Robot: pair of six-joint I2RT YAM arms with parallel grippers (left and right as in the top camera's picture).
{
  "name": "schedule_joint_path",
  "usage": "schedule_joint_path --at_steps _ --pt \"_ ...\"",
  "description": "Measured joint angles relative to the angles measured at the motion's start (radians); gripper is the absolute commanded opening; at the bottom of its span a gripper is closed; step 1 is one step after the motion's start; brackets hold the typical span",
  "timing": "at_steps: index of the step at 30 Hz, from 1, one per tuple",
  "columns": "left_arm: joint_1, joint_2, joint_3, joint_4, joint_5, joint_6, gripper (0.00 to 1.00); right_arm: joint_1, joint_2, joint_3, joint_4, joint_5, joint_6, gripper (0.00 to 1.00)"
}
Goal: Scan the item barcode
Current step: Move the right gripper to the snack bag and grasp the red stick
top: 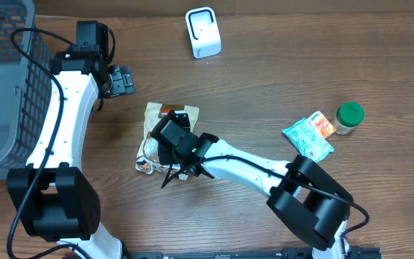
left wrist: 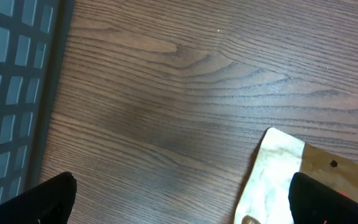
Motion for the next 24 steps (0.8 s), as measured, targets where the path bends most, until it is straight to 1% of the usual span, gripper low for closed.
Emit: schedule_joint_path --at_steps 3,4,6,13,16,18,22,23,24 --pt "0.000 0.000 0.000 0.000 0.000 0.000 1.00 0.000 0.002 0.000 0.000 0.002 0.000 0.38" --pt "0.000 0.000 0.000 0.000 0.000 0.000 1.00 0.000 0.002 0.000 -0.001 0.001 0.000 0.35" --pt "0.000 0.000 0.000 0.000 0.000 0.000 1.00 0.000 0.002 0.000 -0.007 0.002 0.002 0.33" --pt "0.000 0.000 0.000 0.000 0.000 0.000 1.00 0.000 0.002 0.000 -0.019 0.003 0.003 0.31" --pt "0.000 0.000 0.000 0.000 0.000 0.000 1.00 0.000 0.002 -0.005 -0.014 0.003 0.004 0.27" --pt "0.000 0.000 0.000 0.000 0.000 0.000 1.00 0.000 0.002 -0.011 -0.010 0.005 0.003 0.23" --pt "0.000 0.000 0.000 0.000 0.000 0.000 1.00 0.000 0.002 -0.019 -0.003 0.005 0.003 0.18" --pt "0.000 0.000 0.000 0.000 0.000 0.000 1.00 0.000 0.002 -0.021 0.000 0.006 0.004 0.15" --pt "0.000 0.000 0.000 0.000 0.000 0.000 1.00 0.000 0.002 -0.025 0.002 0.006 0.002 0.09"
